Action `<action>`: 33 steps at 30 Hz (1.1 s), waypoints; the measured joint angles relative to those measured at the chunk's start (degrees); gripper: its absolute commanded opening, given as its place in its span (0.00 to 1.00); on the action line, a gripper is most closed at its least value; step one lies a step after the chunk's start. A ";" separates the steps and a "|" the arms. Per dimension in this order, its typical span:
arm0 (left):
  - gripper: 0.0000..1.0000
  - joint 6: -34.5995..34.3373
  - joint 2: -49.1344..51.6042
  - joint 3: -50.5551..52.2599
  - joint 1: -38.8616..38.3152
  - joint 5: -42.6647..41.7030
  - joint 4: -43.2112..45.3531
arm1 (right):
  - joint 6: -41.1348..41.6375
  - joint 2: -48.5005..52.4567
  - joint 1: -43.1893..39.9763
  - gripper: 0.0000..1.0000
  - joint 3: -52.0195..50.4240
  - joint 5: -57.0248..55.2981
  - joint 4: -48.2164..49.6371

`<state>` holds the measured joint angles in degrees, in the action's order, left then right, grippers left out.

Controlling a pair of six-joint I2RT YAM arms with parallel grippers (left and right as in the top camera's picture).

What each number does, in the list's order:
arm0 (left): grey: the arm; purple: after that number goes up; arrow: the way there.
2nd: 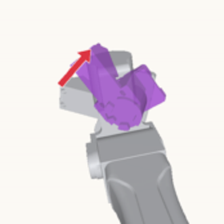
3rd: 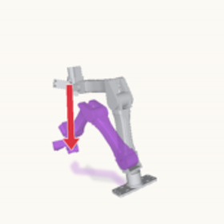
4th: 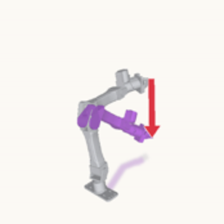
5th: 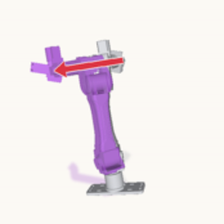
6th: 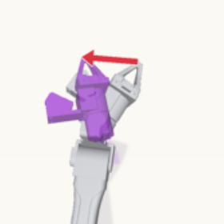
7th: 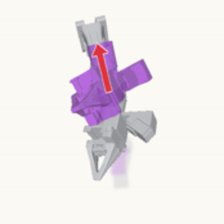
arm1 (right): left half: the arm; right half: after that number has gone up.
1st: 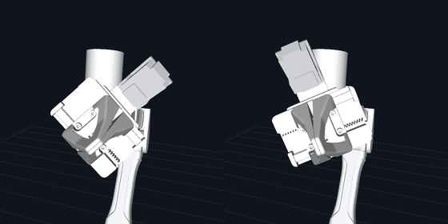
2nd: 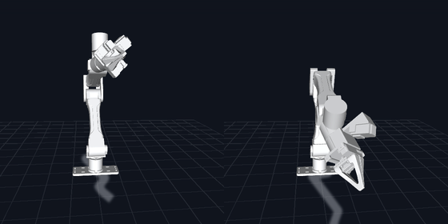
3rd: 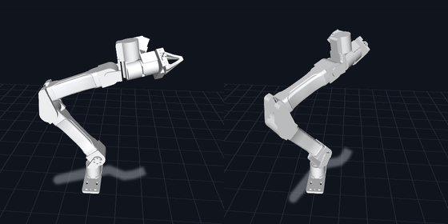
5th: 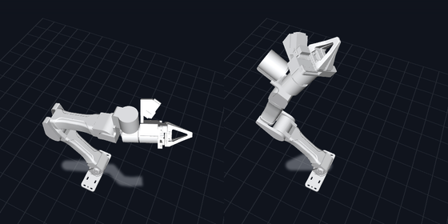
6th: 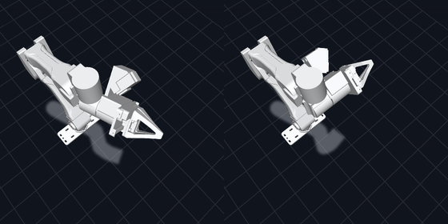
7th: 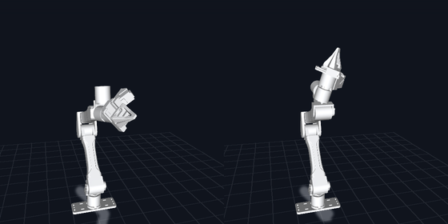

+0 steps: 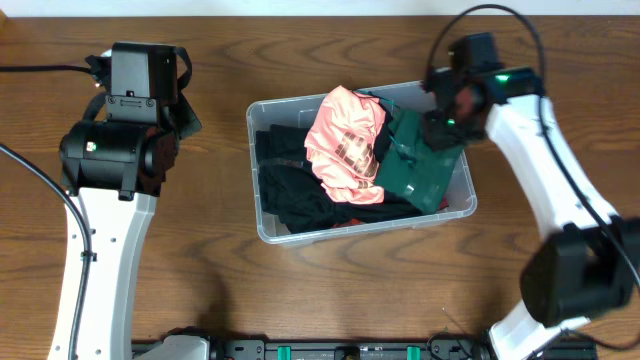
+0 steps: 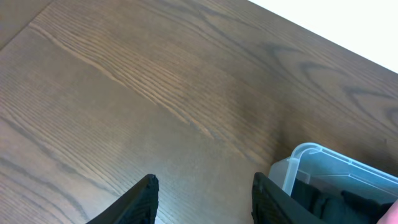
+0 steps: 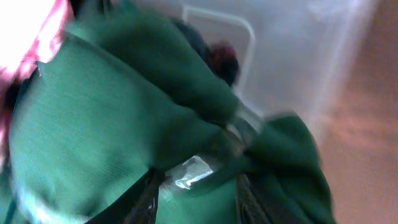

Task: Pack container
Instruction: 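Withdraw the left gripper and grasp the green bag with the right gripper, then press the green bag down into the bin's right side with the right gripper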

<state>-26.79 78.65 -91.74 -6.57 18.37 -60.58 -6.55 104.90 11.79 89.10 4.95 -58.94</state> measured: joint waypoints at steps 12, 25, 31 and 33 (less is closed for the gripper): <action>0.50 -0.02 0.00 0.13 0.04 -0.02 -0.07 | -4.15 6.45 4.20 0.50 0.33 -7.23 13.09; 0.50 -0.02 0.00 0.15 0.04 -0.04 -0.09 | -2.54 -4.63 5.27 0.57 0.11 -12.13 3.78; 0.50 -0.02 0.00 0.15 0.04 -0.02 -0.07 | -1.25 -11.17 5.27 0.55 0.15 -9.53 -8.72; 0.50 -0.02 0.00 0.15 0.04 -0.02 -0.09 | -0.98 -10.51 5.27 0.55 -0.46 -8.39 -9.81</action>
<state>-26.81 78.65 -91.59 -6.52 18.35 -60.66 -7.53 94.39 17.06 88.64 -3.44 -68.75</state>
